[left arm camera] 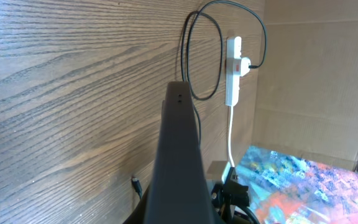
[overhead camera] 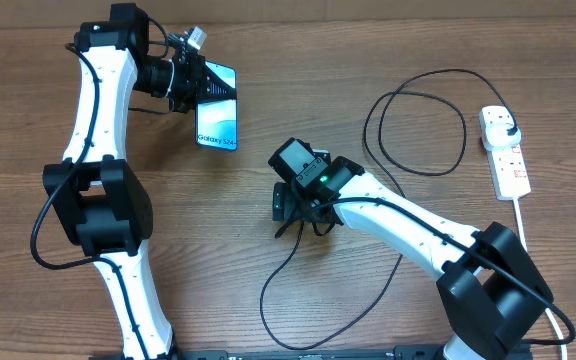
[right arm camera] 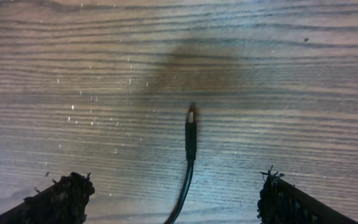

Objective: Plug charger to phone and switch on socket
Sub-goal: 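Move the right gripper down over the black cable's connector, then grasp the cable connector with the right gripper and lift it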

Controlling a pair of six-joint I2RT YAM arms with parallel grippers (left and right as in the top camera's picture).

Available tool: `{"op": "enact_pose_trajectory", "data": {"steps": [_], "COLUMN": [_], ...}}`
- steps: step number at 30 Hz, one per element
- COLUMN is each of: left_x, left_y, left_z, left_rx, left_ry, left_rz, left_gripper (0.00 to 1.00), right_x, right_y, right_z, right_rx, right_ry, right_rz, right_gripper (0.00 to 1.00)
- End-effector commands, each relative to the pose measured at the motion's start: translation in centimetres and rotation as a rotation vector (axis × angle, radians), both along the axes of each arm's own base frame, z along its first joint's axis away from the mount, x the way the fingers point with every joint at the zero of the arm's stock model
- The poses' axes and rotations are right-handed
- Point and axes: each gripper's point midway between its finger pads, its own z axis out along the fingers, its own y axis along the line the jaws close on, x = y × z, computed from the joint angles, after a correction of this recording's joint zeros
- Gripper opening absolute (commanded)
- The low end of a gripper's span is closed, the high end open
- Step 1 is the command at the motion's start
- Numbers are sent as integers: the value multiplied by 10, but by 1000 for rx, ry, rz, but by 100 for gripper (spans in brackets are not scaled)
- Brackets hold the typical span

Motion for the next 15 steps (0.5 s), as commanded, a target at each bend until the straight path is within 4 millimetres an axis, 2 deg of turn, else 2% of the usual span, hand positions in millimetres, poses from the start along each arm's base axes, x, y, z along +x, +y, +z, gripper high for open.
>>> {"op": "enact_pose_trajectory", "data": {"steps": [1, 4, 7, 15], "left_x": [-2, -1, -1, 0], "left_y": [-2, -2, -1, -3], "left_z": [19, 19, 19, 19], "left_rx": [-9, -9, -9, -8], "left_ry": [-58, -62, -63, -73], "left_rz": [-12, -12, -12, -15], "left_gripper": [4, 4, 4, 4], "right_x": [4, 2, -4, -5], "right_y": [-3, -3, 3, 3], "right_z": [-5, -14, -19, -27], "right_rx": [-25, -36, -9, -20], "right_ry": [-19, 4, 47, 60], "right_rz": [-18, -15, -4, -2], "right_gripper": [88, 84, 75, 75]}}
